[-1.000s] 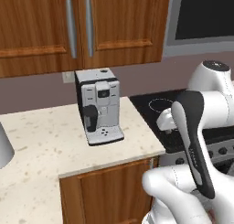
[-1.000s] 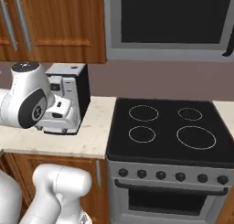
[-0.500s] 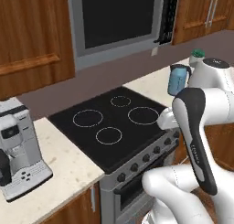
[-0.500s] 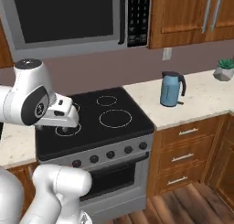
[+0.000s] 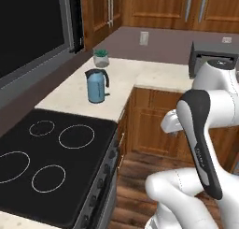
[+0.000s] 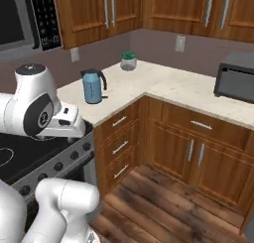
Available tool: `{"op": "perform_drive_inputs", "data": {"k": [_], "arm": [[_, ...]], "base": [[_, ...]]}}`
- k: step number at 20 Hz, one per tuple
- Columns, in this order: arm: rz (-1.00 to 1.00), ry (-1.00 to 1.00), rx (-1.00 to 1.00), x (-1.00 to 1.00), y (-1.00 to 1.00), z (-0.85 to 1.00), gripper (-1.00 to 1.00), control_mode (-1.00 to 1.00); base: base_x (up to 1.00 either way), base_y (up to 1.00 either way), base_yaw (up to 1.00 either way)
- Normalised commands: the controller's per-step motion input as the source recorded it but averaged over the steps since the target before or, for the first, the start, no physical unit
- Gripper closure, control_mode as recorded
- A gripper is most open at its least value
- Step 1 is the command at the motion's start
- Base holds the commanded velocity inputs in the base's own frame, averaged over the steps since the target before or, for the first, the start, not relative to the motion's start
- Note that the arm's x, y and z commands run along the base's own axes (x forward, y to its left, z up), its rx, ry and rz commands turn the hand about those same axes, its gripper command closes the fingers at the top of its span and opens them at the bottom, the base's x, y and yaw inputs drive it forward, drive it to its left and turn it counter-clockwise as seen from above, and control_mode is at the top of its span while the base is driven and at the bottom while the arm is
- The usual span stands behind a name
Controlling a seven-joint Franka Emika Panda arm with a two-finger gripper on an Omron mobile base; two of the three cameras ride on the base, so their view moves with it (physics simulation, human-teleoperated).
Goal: Navigate to the fridge.
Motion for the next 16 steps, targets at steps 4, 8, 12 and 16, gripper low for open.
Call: {"op": "perform_drive_inputs", "data": {"k": [4, 8, 12, 16], "arm": [[0.00, 0.00, 0.00, 0.00, 0.00, 0.00, -1.00, 1.00], [0.00, 0.00, 0.00, 0.00, 0.00, 0.00, -1.00, 1.00], [0.00, 0.00, 0.00, 0.00, 0.00, 0.00, -1.00, 1.00], [0.00, 0.00, 0.00, 0.00, 0.00, 0.00, -1.00, 1.00]], "base": [[0.00, -0.23, -0.90], [0.00, -0.21, -0.90], [0.00, -0.23, -0.89], [0.41, -0.57, -0.58]]}}
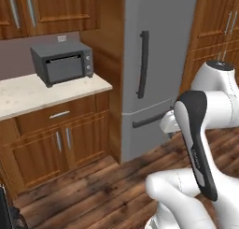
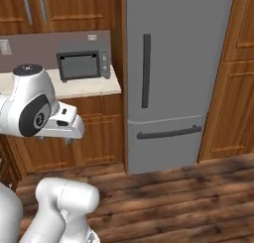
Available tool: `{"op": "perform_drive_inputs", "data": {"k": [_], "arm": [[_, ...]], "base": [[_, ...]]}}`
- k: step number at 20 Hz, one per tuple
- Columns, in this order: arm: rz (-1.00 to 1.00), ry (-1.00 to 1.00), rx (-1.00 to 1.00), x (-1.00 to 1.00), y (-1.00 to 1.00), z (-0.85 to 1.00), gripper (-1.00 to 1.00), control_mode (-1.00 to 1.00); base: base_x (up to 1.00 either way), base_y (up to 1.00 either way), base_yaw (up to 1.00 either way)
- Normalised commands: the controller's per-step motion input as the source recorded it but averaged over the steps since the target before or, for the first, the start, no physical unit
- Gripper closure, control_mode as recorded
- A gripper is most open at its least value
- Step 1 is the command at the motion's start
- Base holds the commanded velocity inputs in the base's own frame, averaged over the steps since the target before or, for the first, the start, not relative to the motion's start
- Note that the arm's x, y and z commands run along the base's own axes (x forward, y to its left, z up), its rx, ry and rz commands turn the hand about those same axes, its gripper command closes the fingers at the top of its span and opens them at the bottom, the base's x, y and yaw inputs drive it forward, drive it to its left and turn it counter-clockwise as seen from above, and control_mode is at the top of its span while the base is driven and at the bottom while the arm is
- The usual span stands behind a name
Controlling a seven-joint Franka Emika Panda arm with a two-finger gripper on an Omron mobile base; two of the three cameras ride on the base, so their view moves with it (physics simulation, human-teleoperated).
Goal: Navigate to the fridge.
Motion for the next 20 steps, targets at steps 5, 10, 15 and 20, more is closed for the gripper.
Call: {"op": "perform_drive_inputs", "data": {"k": [5, 10, 15, 20], "arm": [[0.00, 0.00, 0.00, 0.00, 0.00, 0.00, -1.00, 1.00], [0.00, 0.00, 0.00, 0.00, 0.00, 0.00, -1.00, 1.00], [0.00, 0.00, 0.00, 0.00, 0.00, 0.00, -1.00, 1.00], [0.00, 0.00, 0.00, 0.00, 0.00, 0.00, -1.00, 1.00]], "base": [[0.86, -0.89, -0.04], [1.00, -0.93, 0.25], [1.00, -0.79, 0.35], [1.00, -0.52, 0.39]]}}
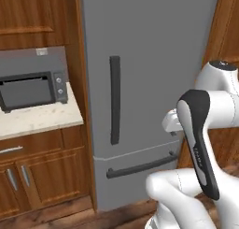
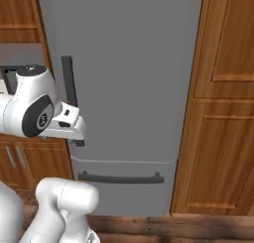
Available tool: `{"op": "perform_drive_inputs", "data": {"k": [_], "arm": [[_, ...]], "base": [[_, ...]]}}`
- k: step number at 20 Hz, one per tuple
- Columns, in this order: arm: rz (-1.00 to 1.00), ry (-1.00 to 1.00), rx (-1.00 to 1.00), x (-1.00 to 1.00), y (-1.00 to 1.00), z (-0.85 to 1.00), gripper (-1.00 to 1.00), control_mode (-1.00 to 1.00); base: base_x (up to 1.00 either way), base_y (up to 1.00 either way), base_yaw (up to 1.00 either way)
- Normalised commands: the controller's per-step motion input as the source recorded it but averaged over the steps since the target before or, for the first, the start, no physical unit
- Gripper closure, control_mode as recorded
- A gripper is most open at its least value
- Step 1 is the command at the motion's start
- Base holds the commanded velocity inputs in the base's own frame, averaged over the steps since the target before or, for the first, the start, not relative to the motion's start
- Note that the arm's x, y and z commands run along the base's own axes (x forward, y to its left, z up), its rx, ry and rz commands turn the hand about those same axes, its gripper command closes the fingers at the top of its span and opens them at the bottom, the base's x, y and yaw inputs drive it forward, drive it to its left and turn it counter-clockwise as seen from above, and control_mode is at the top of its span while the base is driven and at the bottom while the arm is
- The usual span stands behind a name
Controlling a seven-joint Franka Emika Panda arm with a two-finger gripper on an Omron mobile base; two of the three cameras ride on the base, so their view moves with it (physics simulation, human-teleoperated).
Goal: Navigate to the fridge.
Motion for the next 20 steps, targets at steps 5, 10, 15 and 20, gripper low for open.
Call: {"op": "perform_drive_inputs", "data": {"k": [5, 10, 15, 20], "arm": [[0.00, 0.00, 0.00, 0.00, 0.00, 0.00, -1.00, 1.00], [0.00, 0.00, 0.00, 0.00, 0.00, 0.00, -1.00, 1.00], [0.00, 0.00, 0.00, 0.00, 0.00, 0.00, -1.00, 1.00], [0.00, 0.00, 0.00, 0.00, 0.00, 0.00, -1.00, 1.00]], "base": [[0.85, -0.36, 0.27], [0.52, -0.10, 0.18], [0.36, -0.08, 0.06], [0.51, -0.35, 0.00]]}}
